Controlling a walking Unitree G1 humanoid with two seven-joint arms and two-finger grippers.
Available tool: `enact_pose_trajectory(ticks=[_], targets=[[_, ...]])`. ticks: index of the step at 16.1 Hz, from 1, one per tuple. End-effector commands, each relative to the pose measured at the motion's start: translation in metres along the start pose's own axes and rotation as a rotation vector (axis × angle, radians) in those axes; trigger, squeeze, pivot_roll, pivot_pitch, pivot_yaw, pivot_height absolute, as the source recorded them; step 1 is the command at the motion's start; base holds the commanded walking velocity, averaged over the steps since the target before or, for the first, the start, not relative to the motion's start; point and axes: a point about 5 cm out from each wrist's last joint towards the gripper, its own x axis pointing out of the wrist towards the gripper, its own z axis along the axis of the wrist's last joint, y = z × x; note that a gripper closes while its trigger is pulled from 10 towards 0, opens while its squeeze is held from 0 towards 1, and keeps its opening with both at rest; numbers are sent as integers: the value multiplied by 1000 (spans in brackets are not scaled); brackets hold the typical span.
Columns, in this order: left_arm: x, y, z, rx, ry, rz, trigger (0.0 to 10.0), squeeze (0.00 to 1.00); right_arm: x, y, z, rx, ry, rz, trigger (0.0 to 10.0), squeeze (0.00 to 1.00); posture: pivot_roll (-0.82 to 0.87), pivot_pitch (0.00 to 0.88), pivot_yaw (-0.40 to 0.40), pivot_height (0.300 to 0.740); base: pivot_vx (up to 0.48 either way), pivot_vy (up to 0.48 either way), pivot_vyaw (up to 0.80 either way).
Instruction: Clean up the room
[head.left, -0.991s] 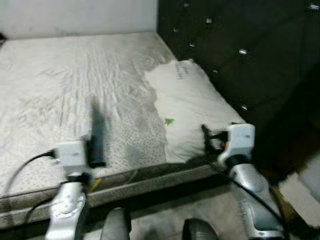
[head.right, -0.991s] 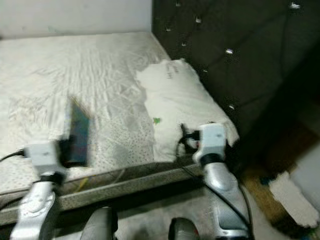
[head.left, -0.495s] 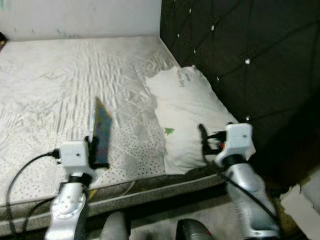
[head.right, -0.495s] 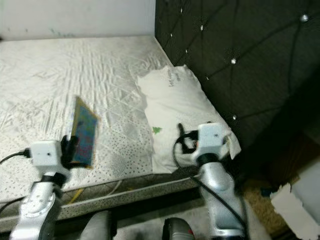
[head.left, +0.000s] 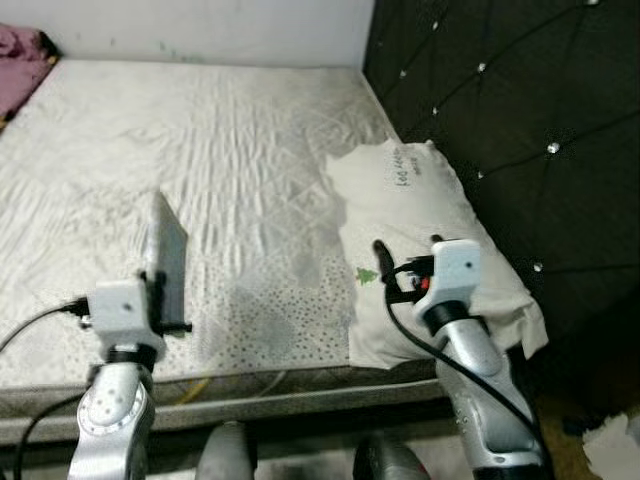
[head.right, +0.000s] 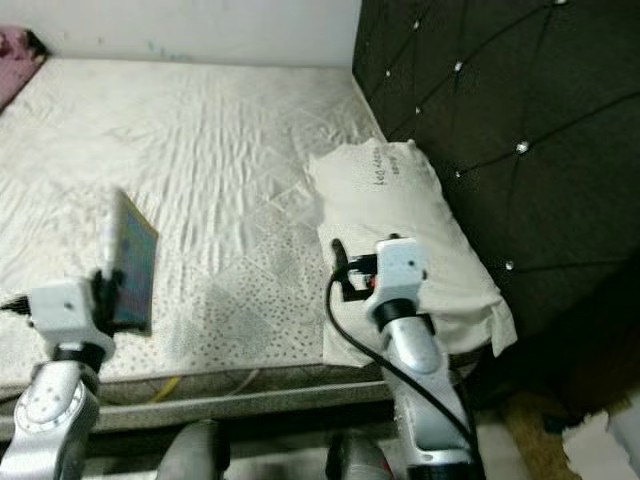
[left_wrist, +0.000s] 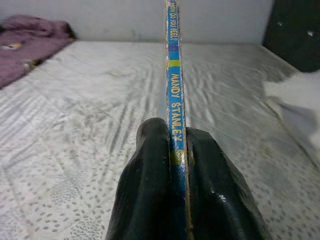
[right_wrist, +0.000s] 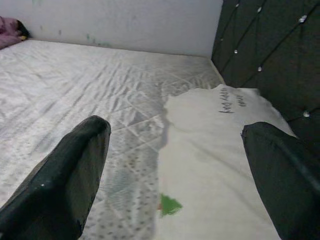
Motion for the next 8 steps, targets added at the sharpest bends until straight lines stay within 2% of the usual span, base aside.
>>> enact_pose_trajectory(ticks=[1, 4, 7, 8], targets=[[2, -10, 7, -14, -39, -37, 10000, 0, -2, -7, -3, 6, 15, -27, 10000, 0, 67, 13, -40, 663, 0, 0, 0], [7, -13, 8, -30, -37, -57, 10000, 0, -1, -6, -3, 9, 13, -28, 10000, 0, 66, 12, -40, 663, 0, 0, 0], [15, -12, 12, -14, -62, -26, 10000, 0, -1, -6, -3, 13, 11, -27, 10000, 0, 64, 9, -41, 628, 0, 0, 0], [17, -12, 11, -34, -55, -4, 10000, 0, -1, -7, -3, 12, 12, -27, 10000, 0, 64, 9, -41, 618, 0, 0, 0]])
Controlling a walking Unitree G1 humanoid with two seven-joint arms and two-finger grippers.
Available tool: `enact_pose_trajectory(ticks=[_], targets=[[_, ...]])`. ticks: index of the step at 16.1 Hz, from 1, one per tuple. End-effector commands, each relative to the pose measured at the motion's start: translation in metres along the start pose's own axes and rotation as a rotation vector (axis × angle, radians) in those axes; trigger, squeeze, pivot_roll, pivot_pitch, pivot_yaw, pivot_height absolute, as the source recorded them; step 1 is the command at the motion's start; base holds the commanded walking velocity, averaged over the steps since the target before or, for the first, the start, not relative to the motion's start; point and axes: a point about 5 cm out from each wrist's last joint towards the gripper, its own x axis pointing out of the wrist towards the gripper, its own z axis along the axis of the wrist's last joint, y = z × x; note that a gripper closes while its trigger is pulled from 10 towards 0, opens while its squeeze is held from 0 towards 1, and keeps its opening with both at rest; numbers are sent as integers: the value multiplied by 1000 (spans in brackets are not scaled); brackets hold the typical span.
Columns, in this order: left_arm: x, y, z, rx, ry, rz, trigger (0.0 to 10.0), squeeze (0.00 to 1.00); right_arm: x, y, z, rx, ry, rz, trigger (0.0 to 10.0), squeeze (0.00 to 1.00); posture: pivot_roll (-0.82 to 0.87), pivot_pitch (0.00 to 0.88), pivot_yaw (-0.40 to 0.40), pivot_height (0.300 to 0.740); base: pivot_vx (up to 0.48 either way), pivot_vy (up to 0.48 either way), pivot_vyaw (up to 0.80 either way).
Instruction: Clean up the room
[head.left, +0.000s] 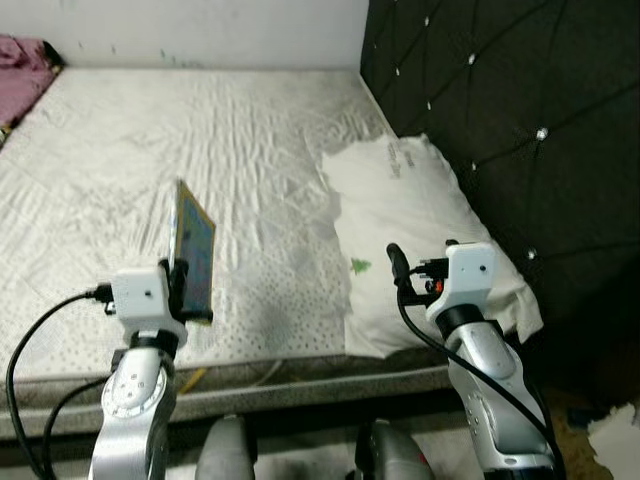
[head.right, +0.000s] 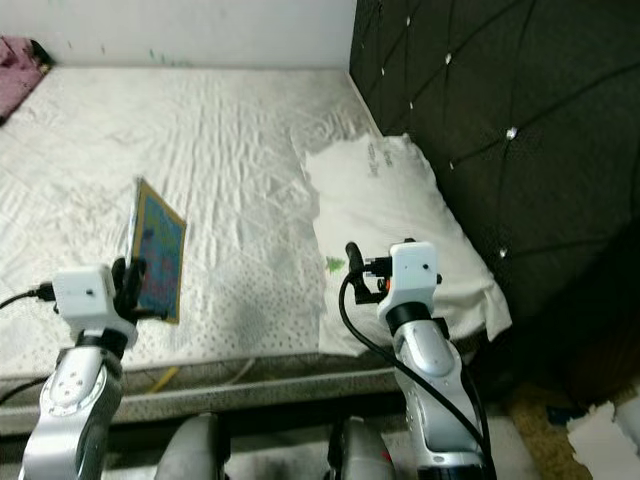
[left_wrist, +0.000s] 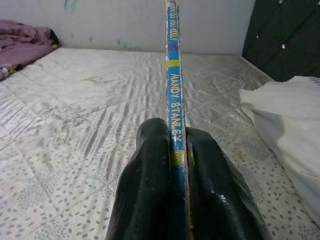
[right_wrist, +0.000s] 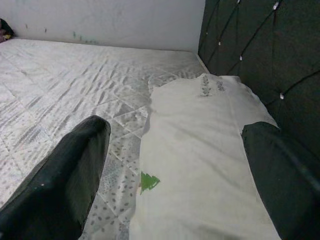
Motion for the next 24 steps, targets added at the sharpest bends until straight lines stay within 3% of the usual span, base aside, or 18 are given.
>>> enact_pose_trajectory(ticks=[1, 3, 7, 15, 24], targets=[[2, 2, 3, -9, -22, 21, 10000, 0, 0, -1, -1, 1, 3, -5, 10000, 0, 63, 7, -40, 603, 0, 0, 0], [3, 1, 3, -16, -26, 23, 10000, 0, 0, -2, -1, 1, 4, -6, 10000, 0, 60, 9, -41, 578, 0, 0, 0], [7, 6, 3, -77, -19, 76, 10000, 0, 1, -2, -2, -2, 14, -9, 10000, 0, 60, 9, -41, 578, 0, 0, 0], [10, 7, 7, -73, -39, 54, 10000, 0, 1, -2, -2, -2, 17, -12, 10000, 0, 58, 14, -42, 578, 0, 0, 0], [11, 2, 10, -97, -59, 28, 10000, 0, 1, -2, -2, -1, 15, -11, 10000, 0, 56, 16, -41, 578, 326, 0, 0]])
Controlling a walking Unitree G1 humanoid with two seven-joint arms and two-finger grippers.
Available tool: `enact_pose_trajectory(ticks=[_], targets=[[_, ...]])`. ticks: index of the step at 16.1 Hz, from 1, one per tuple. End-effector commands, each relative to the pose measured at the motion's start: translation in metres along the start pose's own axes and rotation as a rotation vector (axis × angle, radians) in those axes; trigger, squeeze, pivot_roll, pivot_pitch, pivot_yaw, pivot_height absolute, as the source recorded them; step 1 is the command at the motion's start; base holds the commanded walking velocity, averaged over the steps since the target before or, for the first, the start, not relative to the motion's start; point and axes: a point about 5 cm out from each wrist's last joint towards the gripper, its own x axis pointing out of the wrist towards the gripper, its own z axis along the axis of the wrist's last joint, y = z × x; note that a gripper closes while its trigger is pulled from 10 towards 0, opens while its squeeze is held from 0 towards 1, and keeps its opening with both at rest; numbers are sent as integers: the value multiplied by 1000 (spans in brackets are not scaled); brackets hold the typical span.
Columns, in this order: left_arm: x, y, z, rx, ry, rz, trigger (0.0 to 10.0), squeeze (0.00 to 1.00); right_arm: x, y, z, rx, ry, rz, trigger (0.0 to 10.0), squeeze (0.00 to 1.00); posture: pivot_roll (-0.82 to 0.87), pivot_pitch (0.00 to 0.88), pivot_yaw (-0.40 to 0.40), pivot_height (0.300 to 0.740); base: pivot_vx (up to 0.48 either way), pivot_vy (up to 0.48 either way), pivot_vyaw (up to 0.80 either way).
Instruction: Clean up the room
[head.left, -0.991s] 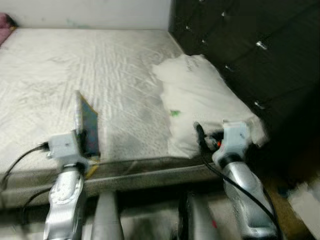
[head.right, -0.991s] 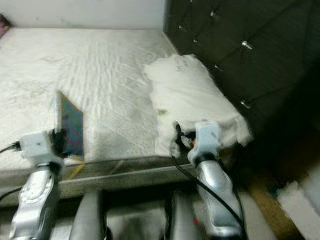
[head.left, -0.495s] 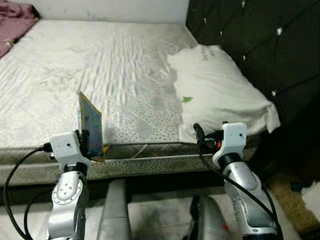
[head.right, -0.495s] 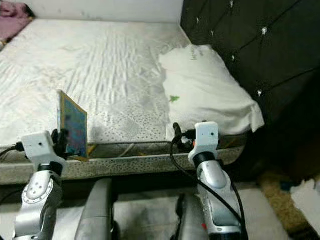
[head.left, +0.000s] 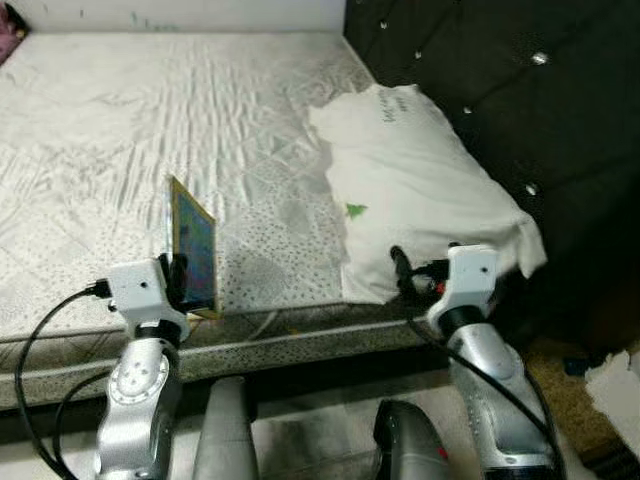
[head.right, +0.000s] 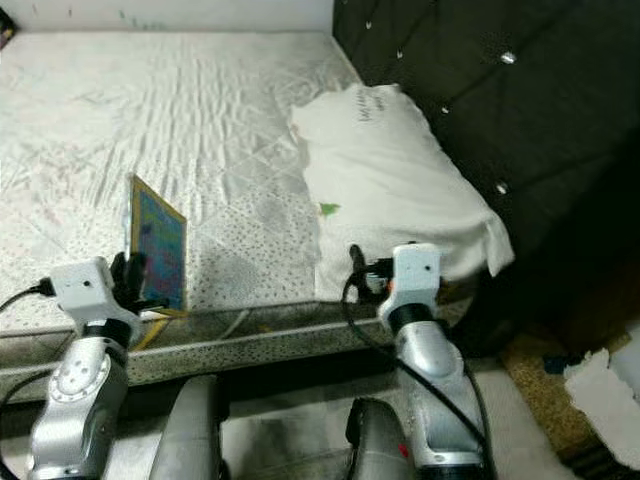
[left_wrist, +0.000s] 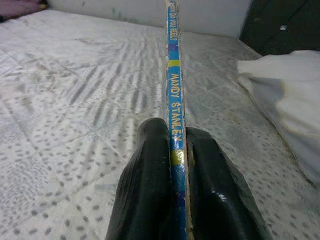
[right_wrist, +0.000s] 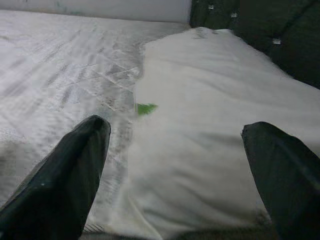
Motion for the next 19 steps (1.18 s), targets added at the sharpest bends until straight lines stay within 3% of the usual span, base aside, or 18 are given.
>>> enact_pose_trajectory(ticks=[1, 4, 9, 10, 13, 14, 16, 17, 19], targets=[[3, -3, 14, -7, -75, -9, 10000, 0, -1, -6, 1, -8, -1, -19, 10000, 0, 56, 17, -42, 578, 285, 0, 0], [10, -1, 15, -14, -78, -4, 10000, 0, -1, -6, 1, -9, -2, -20, 10000, 0, 51, 17, -42, 578, 0, 0, 0], [38, -10, 26, -77, -124, -26, 10000, 0, -2, -11, 3, -24, -9, -31, 10000, 0, 33, 12, -54, 578, 0, 0, 0], [49, -17, 24, -142, -111, -35, 10000, 0, -4, -14, 4, -36, -9, -32, 10000, 0, 19, 12, -57, 578, 0, 0, 0], [63, -31, 16, -243, -66, -86, 10000, 0, -14, -28, 6, -77, 3, -43, 10000, 0, -27, 19, -63, 578, 0, 0, 0], [74, -37, 6, -355, -3, -89, 10000, 0, -25, -45, 6, -117, 28, -69, 10000, 0, -57, 27, -67, 578, 0, 0, 0], [82, -44, -8, -467, 93, -82, 10000, 0, -32, -58, 8, -146, 46, -89, 10000, 0, -92, 37, -71, 578, 0, 0, 0], [84, -49, -14, -500, 137, -91, 10000, 0, -34, -61, 9, -158, 49, -92, 10000, 0, -97, 39, -71, 578, 0, 0, 0], [85, -66, -29, -458, 271, -163, 10000, 0, -38, -62, 12, -172, 50, -79, 10000, 0, -120, 41, -81, 578, 0, 0, 0]])
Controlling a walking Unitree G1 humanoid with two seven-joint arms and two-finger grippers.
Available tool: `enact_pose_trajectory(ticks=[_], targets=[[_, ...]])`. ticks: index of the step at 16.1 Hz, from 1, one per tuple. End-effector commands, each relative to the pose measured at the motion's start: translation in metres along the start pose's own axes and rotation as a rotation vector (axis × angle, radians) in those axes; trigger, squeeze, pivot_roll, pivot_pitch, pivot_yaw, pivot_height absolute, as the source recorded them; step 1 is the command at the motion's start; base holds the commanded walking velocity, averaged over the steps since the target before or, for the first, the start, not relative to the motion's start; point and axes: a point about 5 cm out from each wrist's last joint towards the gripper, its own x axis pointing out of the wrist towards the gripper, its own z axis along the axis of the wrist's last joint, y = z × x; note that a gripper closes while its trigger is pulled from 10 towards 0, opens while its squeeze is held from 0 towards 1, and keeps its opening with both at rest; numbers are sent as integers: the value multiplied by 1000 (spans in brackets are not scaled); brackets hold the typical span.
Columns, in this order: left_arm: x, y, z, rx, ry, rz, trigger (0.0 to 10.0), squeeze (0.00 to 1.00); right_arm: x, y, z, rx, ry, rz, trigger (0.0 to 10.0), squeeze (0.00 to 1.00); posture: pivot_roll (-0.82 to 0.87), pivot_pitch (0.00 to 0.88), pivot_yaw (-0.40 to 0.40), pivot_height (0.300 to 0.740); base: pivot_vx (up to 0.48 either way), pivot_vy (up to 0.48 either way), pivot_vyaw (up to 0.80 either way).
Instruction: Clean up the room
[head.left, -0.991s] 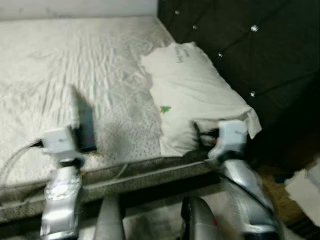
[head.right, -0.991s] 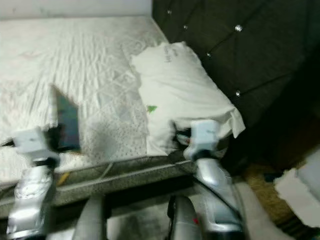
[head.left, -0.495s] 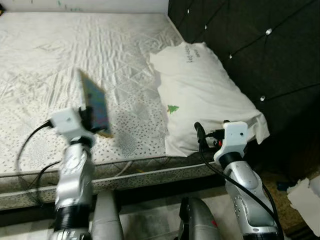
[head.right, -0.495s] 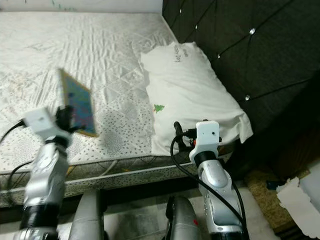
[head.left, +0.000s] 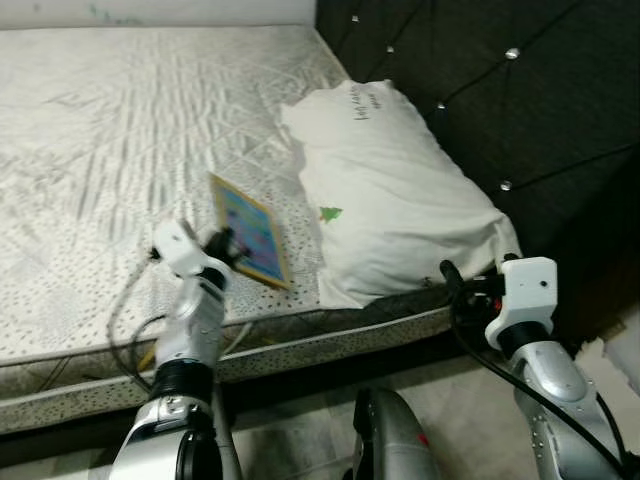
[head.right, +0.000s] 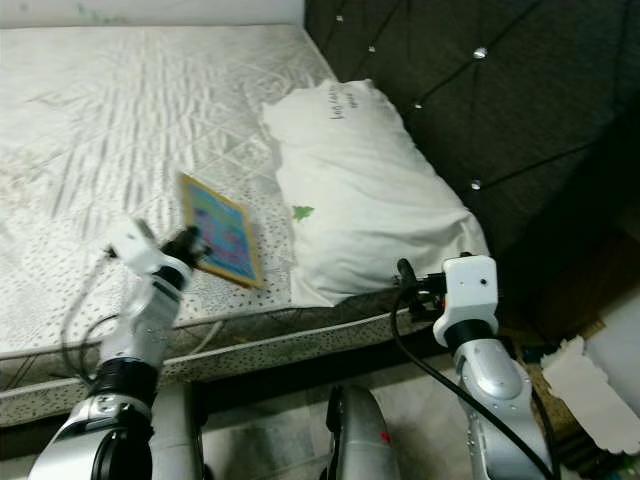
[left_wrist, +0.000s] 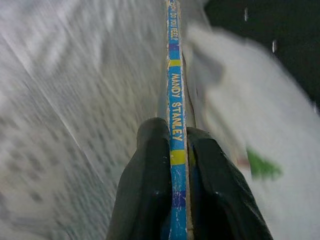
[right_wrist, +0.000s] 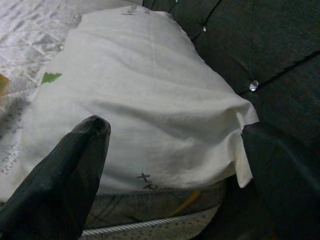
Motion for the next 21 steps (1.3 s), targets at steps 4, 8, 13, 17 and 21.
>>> enact_pose_trajectory(ticks=[4, 8, 13, 17, 21], targets=[[5, -4, -26, 6, 187, 20, 10000, 0, 0, 0, 12, -20, -29, 31, 10000, 0, -132, 37, -87, 578, 0, 0, 0], [6, 11, -20, 49, 176, 42, 10000, 0, 1, -1, 11, -31, -25, 35, 10000, 0, -134, 30, -88, 578, 0, 0, 0], [5, 29, -15, 86, 224, 70, 10000, 741, 2, 0, 12, -35, -32, 34, 10000, 0, -142, 18, -83, 578, 0, 0, 0], [2, 45, -12, 128, 264, 114, 10000, 1000, 5, 0, 15, -38, -44, 29, 10000, 0, -150, 8, -78, 578, 0, 0, 0], [0, 61, 1, 177, 243, 194, 10000, 1000, 4, 2, 14, -33, -43, 28, 10000, 0, -150, 0, -78, 578, 0, 0, 0]])
